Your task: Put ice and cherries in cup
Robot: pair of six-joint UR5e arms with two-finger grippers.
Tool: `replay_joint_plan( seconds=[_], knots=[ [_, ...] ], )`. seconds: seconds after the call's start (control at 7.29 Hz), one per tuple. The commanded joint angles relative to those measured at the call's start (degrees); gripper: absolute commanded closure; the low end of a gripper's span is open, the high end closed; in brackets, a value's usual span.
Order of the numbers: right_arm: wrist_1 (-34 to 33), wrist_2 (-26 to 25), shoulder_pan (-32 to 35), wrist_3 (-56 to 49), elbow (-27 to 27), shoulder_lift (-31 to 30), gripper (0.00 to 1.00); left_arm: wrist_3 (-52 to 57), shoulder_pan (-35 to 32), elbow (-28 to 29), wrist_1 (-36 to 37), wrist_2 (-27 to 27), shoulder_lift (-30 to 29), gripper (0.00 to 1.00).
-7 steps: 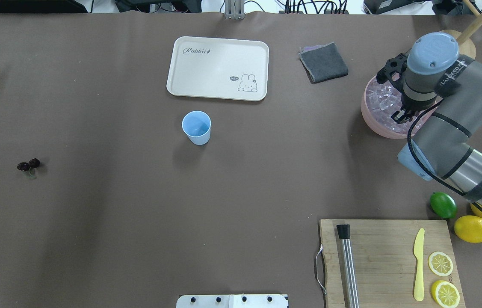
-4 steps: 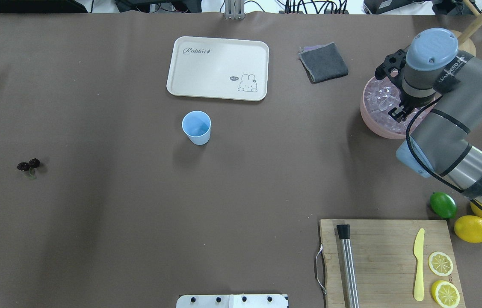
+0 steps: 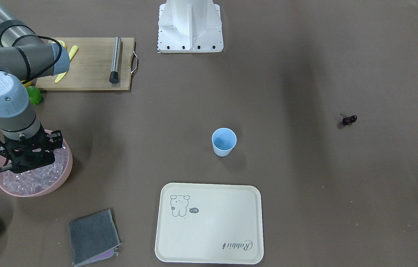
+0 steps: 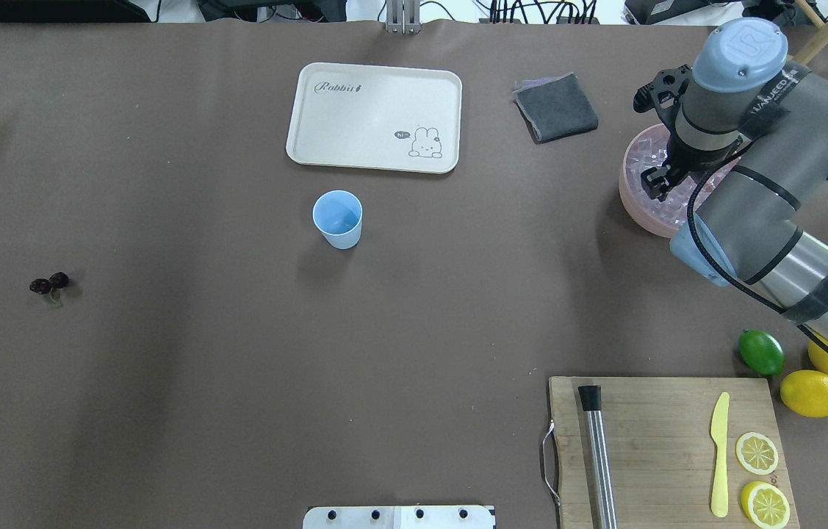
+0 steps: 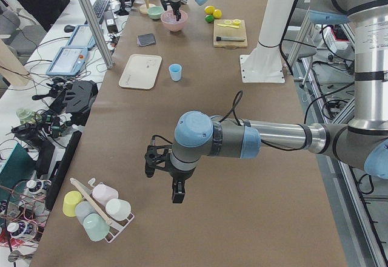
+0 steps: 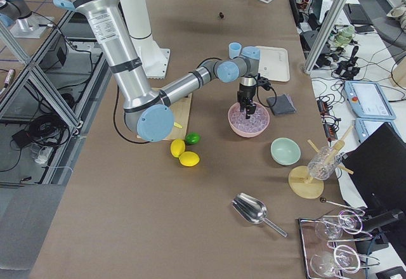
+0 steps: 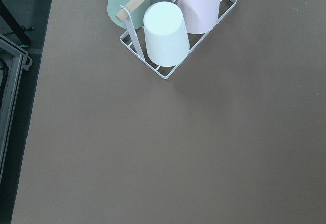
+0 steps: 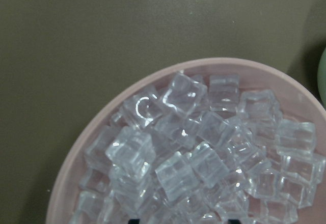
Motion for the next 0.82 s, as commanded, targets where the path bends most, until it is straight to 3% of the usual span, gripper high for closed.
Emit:
replay_joint_plan(
  seconds=[0.0,0.41,0.69],
  knots=[
    [5.95,4.52,2.44,2.92,0.00,0.03,0.35,0.00,0.04,-0.05,-0.09,0.00,-0.06,0.02],
    [18.36,5.43,2.72,7.34,-5.69,-0.67,0.35,0.00,-0.05,-0.84,0.00,-0.09,0.29,0.02],
    [19.88,5.43,3.16,7.60,-6.15,-1.03,0.34,0.00,-0.14,-1.02,0.00,-0.09,0.20,0.02]
  ],
)
